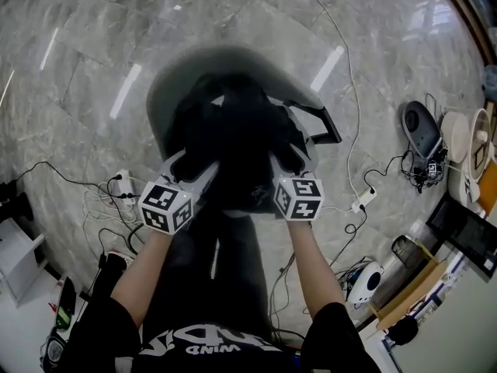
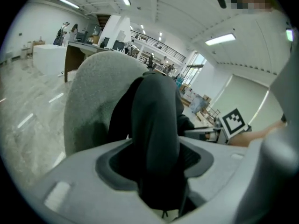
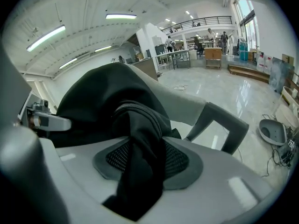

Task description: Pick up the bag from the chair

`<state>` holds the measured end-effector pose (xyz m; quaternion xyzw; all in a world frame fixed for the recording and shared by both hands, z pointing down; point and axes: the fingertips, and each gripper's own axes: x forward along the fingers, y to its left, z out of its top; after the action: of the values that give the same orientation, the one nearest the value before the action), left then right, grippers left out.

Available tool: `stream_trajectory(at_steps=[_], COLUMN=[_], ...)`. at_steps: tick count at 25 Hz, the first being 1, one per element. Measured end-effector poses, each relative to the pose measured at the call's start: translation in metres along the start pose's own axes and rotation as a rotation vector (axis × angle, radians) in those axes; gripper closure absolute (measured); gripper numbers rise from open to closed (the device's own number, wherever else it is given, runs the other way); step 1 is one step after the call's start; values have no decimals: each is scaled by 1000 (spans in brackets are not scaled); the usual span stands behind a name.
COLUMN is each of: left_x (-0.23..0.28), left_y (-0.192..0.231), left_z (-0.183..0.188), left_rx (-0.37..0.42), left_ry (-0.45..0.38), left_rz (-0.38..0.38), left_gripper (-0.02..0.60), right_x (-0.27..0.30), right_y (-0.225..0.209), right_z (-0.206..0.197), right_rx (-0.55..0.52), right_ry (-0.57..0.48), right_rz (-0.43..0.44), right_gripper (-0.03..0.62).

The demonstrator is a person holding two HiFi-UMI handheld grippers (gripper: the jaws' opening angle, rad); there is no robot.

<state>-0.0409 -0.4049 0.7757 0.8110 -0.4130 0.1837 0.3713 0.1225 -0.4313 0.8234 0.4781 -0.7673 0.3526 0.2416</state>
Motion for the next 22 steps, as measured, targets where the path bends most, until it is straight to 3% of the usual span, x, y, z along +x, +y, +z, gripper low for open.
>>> stream_trajectory(at_steps=[4,9,16,22], left_x=[-5,-14,-45,-93], left_y=[-8,-35,-94,-139], left_z=[1,11,26,43], left_rx=[-3,-11,-35,7], left_ry=[21,34,66,62], left_rz=[-16,-75,-175,-177], left_gripper=[436,510,543,546], right_x=[-13,-42,-110,-174], right_y=[5,8,11,33], right_z=[-3,6,26,40], right_rx=[-4,-10,14,22], right_ry=[12,-23,-115,-163], right_rz=[14,8,4,58], right_gripper=[479,534,556,559])
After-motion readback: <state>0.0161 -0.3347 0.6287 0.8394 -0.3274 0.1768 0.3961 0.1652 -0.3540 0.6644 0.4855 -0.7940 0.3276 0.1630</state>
